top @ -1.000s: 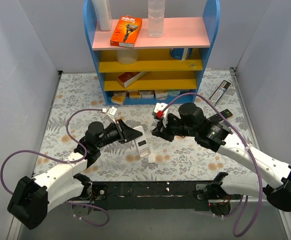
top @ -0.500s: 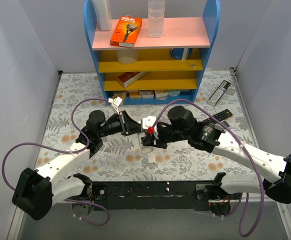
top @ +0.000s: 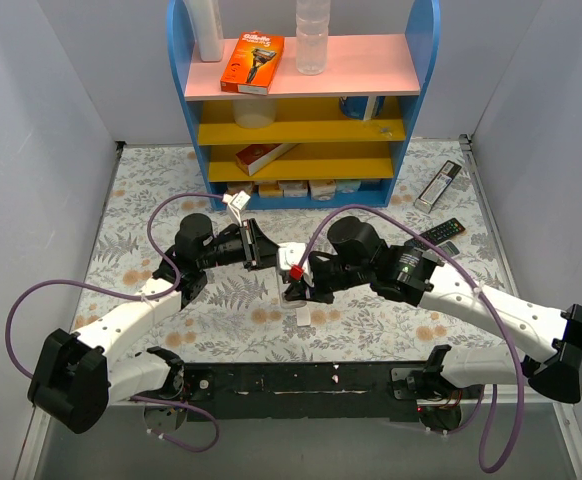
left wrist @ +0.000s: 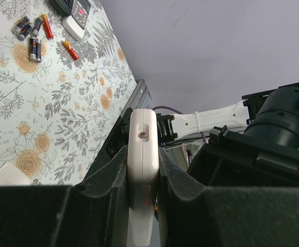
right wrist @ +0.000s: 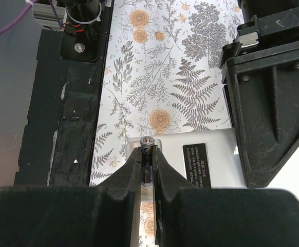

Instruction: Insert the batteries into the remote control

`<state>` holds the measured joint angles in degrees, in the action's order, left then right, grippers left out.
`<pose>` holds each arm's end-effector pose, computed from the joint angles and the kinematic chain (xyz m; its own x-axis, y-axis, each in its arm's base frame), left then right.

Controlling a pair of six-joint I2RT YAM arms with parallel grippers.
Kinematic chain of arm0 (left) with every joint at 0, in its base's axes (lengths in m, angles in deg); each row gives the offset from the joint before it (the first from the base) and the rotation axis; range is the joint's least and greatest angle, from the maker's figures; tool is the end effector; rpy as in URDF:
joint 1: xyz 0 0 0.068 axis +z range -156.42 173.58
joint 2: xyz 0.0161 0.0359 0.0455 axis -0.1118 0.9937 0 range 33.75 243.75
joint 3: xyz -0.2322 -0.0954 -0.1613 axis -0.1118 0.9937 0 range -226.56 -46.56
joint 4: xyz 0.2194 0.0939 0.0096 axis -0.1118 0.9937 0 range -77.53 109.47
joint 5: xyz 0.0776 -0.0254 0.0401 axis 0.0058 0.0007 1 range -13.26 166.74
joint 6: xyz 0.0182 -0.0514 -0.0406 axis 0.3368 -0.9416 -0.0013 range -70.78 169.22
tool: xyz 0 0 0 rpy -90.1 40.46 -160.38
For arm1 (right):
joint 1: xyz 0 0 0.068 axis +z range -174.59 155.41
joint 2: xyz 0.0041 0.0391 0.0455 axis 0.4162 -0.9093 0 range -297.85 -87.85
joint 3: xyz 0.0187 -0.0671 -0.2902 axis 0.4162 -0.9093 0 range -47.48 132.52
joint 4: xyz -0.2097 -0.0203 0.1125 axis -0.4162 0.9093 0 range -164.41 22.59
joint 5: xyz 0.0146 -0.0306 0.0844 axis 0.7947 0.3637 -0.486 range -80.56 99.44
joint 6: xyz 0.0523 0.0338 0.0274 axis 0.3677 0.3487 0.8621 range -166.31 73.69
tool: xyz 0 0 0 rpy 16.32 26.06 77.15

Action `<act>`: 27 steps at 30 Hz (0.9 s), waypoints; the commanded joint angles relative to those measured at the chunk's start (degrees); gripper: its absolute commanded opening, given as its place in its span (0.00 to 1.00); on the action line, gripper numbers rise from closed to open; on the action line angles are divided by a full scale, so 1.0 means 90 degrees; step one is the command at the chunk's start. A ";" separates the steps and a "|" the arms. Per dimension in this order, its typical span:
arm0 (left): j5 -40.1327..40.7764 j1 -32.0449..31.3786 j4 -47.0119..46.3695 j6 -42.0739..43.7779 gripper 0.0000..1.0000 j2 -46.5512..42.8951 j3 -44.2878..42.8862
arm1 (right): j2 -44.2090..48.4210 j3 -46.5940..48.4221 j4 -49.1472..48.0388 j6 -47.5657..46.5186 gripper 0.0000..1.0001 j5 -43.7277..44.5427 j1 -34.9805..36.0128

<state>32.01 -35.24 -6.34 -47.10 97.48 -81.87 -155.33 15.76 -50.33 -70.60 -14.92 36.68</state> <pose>0.1790 -0.1424 0.3028 -0.9286 -0.2951 0.2252 -0.2499 0.0483 -0.9671 0.0967 0.2233 0.3666 0.1927 -0.4282 -0.8829 -0.9810 -0.0623 -0.1839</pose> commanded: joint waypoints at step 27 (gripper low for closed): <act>-0.0460 0.0096 0.0234 0.0106 0.00 0.0097 -0.0490 | -0.0558 0.0434 0.0938 -0.0670 0.01 0.0011 0.0106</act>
<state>30.30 -34.87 -4.39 -46.20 98.44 -82.68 -159.48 17.44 -46.05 -74.77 -16.03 37.32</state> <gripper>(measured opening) 0.193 0.152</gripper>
